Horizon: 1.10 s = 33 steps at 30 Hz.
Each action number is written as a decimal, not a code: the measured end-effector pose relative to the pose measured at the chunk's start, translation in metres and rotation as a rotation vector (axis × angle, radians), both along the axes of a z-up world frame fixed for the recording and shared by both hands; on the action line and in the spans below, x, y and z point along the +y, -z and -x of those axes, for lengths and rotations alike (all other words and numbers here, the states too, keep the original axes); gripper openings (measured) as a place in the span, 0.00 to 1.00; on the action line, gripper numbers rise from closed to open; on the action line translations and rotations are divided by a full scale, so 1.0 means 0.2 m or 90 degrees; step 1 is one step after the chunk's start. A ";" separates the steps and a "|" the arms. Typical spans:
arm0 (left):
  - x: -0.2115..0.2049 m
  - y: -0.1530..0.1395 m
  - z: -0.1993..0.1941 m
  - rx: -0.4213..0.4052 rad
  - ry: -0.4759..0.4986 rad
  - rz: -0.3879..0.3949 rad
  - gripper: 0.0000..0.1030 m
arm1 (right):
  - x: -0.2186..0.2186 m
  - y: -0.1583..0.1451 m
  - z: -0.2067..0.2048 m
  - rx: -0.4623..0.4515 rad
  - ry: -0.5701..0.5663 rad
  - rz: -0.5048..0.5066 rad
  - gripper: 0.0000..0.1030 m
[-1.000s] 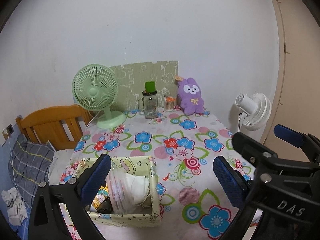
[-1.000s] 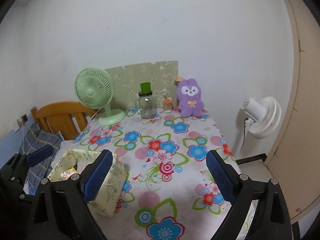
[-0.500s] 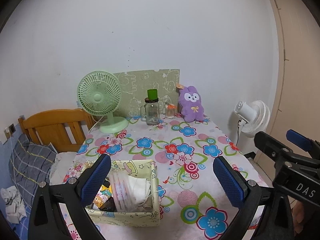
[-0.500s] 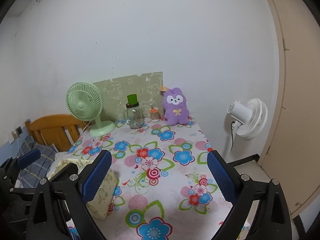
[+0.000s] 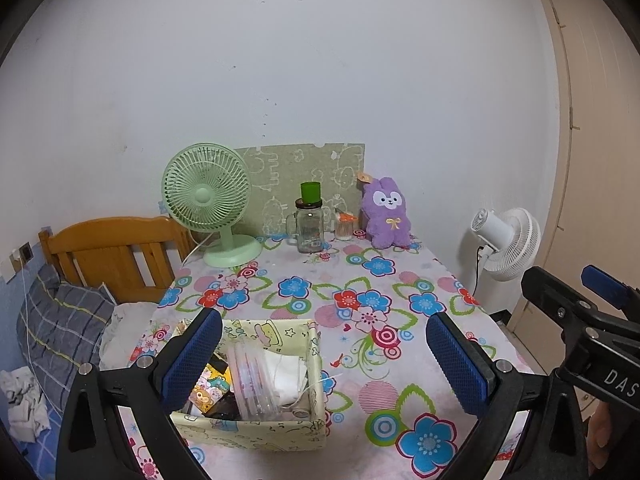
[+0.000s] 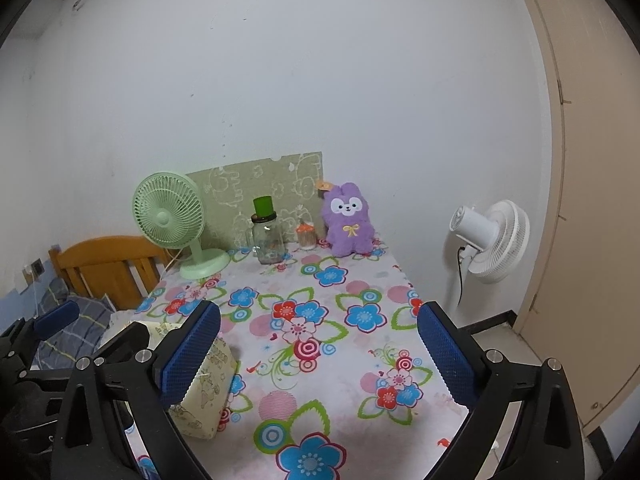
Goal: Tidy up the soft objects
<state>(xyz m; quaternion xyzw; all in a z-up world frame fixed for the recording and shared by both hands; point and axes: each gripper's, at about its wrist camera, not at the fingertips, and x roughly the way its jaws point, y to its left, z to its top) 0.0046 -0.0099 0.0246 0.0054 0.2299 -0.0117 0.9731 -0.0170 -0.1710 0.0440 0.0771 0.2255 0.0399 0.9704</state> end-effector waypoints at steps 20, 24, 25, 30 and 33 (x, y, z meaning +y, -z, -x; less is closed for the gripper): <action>0.05 0.01 -0.02 0.013 -0.001 0.007 1.00 | 0.03 0.01 -0.03 0.011 -0.007 0.000 0.98; 0.06 0.01 -0.03 0.017 -0.001 0.009 1.00 | 0.03 0.01 -0.03 0.013 -0.006 0.001 0.98; 0.06 0.02 -0.03 0.018 -0.001 0.008 1.00 | 0.04 0.01 -0.03 0.013 -0.006 0.001 0.98; 0.06 0.02 -0.04 0.018 -0.001 0.008 1.00 | 0.04 0.02 -0.03 0.016 -0.006 0.000 0.98; 0.06 0.03 -0.04 0.020 -0.002 0.009 1.00 | 0.04 0.02 -0.04 0.018 -0.005 0.001 0.98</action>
